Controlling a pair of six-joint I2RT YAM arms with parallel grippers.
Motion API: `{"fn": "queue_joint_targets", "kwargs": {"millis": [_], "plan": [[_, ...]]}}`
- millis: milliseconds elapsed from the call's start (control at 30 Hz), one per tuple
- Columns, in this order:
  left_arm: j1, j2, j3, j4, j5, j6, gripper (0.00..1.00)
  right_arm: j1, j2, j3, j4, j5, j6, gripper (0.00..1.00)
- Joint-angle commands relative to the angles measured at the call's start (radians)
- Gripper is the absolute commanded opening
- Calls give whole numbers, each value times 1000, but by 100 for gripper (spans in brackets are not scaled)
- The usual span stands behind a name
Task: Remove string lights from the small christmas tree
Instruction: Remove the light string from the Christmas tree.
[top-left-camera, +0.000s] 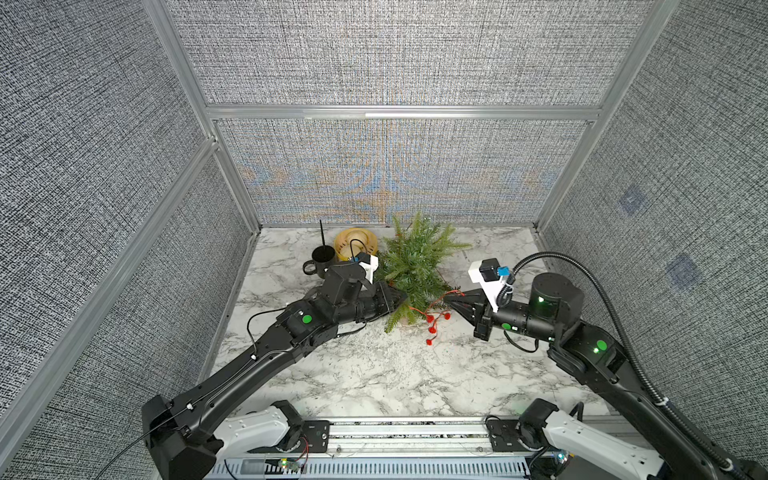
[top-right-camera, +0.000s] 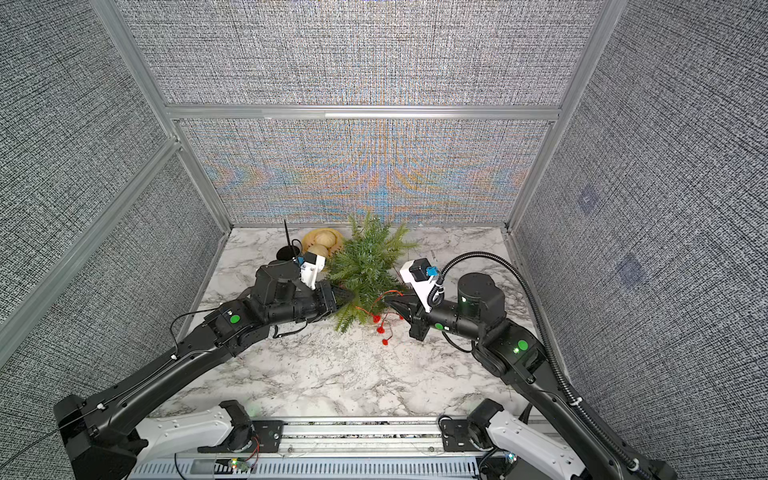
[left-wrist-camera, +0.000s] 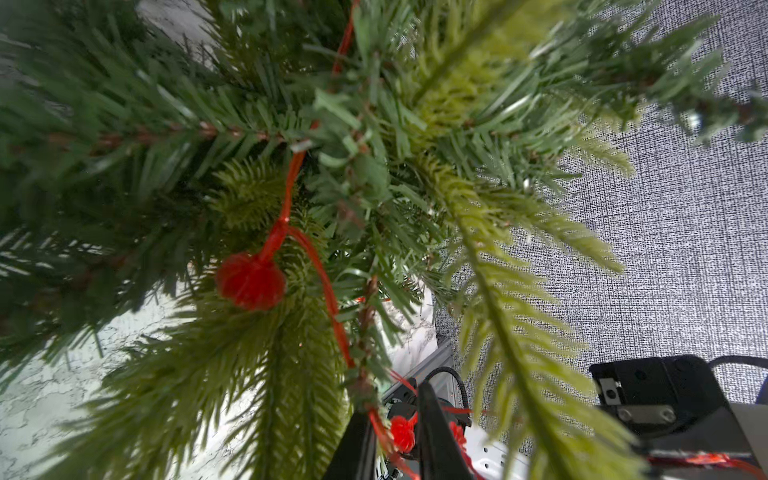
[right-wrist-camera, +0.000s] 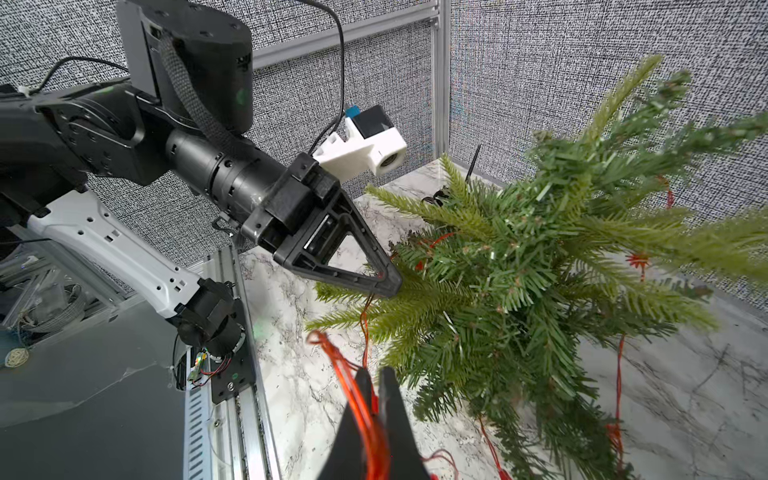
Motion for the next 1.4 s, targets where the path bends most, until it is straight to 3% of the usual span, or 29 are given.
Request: {"fn": "queue_joint_targets", "kwargs": {"millis": [0, 133, 233, 867, 1367], "plan": [[-1, 10, 1, 26, 15, 11, 21, 4, -2, 3, 35, 12, -3, 0], [-1, 15, 3, 22, 19, 10, 6, 8, -2, 0, 30, 22, -8, 0], [-2, 5, 2, -3, 1, 19, 0, 10, -1, -5, 31, 24, -8, 0], [-1, -64, -17, -126, -65, 186, 0, 45, 85, -40, 122, -7, 32, 0], [26, -81, 54, -220, -134, 263, 0, 60, 135, -57, 157, -25, 40, 0]]}}
